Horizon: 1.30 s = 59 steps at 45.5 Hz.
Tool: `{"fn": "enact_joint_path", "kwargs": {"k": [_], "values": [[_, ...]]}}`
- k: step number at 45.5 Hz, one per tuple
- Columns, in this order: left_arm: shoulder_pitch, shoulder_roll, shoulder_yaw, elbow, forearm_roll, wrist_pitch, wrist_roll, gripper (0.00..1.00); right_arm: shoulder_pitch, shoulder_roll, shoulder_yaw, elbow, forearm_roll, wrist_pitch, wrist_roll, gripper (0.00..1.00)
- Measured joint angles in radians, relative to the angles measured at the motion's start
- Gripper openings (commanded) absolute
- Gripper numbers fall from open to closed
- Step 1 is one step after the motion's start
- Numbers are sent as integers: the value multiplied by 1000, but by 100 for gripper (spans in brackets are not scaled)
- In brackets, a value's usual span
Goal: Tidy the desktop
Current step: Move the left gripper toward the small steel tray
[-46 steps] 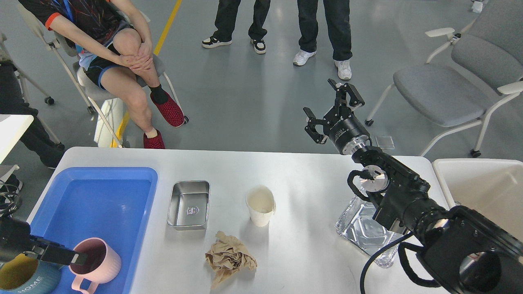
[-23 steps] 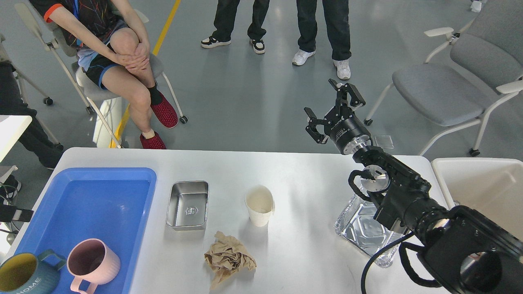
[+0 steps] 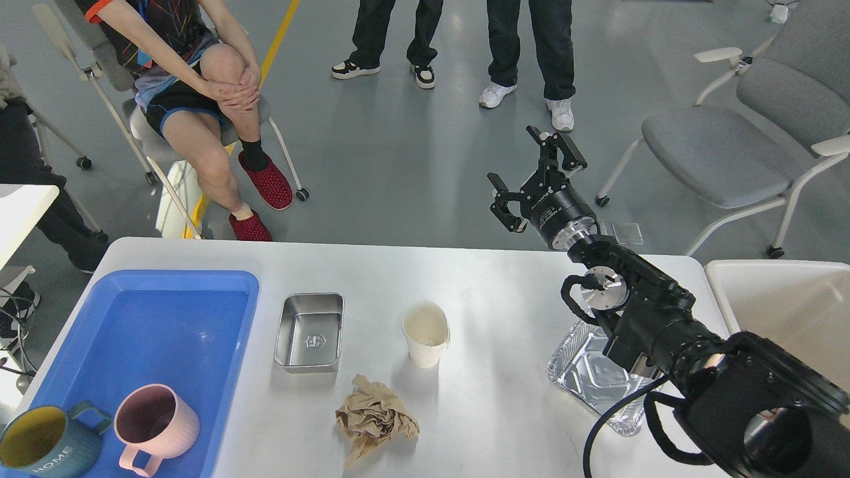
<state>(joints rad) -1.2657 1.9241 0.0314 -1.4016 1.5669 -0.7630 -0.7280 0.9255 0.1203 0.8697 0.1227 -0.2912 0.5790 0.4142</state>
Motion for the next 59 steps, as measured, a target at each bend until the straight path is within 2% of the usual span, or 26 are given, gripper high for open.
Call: {"fn": "enact_joint_path", "kwargs": {"k": [6,13,24,31,41,42,47,54,59], "values": [[-4,-37,-9,4,-12,8,11,90,0,4,0,0,0,-1,0,100],[-11,-137,-10,13,-21,16,23,89,-2,2,0,0,-2,0,0,100],[6,-439,-1,94,-49,162,101,89,-4,2,0,0,-2,1,0,100],[52,-652,-1,234,-77,220,127,89,-6,0,0,-1,-2,1,0,100],[168,-1003,-7,514,-136,287,132,89,-2,-1,0,-2,-2,-1,0,100],[190,-1068,-7,567,-148,293,132,89,-2,-1,0,-2,-2,-1,-1,100],[249,-1213,-9,692,-182,317,132,89,-2,-3,-1,-4,-2,-1,-1,100],[297,-1378,-1,811,-219,342,133,89,-2,-4,-3,-6,-2,-1,-2,100],[345,-1430,-1,868,-227,352,140,89,-2,-4,-3,-6,-2,-1,-3,100]]}}
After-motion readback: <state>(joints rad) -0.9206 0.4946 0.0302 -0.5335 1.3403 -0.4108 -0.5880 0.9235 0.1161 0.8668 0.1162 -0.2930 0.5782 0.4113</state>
